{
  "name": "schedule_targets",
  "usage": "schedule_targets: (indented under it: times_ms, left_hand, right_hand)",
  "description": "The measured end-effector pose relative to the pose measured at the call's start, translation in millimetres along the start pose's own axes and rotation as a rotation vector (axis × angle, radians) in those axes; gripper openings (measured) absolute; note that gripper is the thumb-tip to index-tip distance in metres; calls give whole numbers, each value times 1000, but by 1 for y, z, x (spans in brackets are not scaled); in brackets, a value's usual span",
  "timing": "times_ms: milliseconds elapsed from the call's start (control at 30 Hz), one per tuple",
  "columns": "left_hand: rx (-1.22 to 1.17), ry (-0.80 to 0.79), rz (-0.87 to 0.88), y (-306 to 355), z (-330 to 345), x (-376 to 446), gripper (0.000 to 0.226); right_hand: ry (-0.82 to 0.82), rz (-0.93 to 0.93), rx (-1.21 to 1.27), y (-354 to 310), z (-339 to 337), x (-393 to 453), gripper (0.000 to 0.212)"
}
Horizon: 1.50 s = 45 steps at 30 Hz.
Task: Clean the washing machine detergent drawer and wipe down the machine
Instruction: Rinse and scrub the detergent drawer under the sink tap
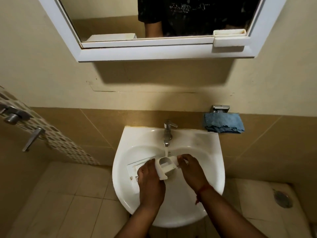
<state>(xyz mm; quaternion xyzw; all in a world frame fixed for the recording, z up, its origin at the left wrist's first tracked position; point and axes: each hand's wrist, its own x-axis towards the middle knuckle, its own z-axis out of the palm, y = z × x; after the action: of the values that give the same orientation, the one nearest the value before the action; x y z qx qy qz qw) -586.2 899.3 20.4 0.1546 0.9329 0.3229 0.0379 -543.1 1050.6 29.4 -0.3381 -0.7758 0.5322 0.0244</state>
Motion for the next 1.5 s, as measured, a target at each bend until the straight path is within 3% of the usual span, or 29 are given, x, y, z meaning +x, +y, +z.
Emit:
schedule_targets:
  times_ms: [133,233,333,367,433,500,600,700,767,867,933,1000,1067,1200,1267,1367,1500]
  left_hand:
    - [-19,-164,42,4,9,-17,76]
    - [106,-268,222,4,15,-29,86]
    - [250,-316,409,1,16,-31,86]
    - [270,-347,436,0,17,-30,85]
    - [264,-347,500,-3,22,-29,82]
    - [232,-326,514,-5,24,-26,74]
    - [67,-296,405,-1,17,-16,62]
    - [-126,-188,144,1,9,-5,53]
    - [-75,-131,-68,-17,11,7,48]
    - [58,-308,-332,-46,13,21,53]
    - [70,-431,-421,-50,12,29,58]
    - [-38,-499,-500,-51,8,37,66]
    - [-202,-452,-610,-54,4,40,57]
    - [-275,-216,-646,-59,-13,45,42]
    - [-261,-171,-607,-56,-22,49,36]
    - [-306,-224,-541,-63,-26,63,30]
    - [-373,-394,-519,-64,-26,71,14]
  right_hand:
    - [3,59,104,1,-11,8,30]
    - [-17,128,100,7,-19,14,31]
    - [-32,228,184,13,-26,21,9]
    - [-38,251,193,15,-28,23,13]
    - [-44,307,209,24,-30,25,42]
    - [-31,311,185,27,-31,29,50]
    - [-50,268,136,21,-34,37,49]
    - [-105,222,107,19,-41,46,47]
    - [-135,210,137,28,-46,50,45]
    - [-171,173,161,37,-52,47,44]
    - [-198,158,138,42,-57,46,57]
    - [-226,163,117,42,-62,44,70]
    - [-239,161,126,40,-63,41,71]
    - [-308,108,96,31,-49,34,67]
    - [-275,98,9,32,-32,34,62]
    - [-152,96,-90,35,-11,40,55]
    - [-31,225,-277,34,4,50,51]
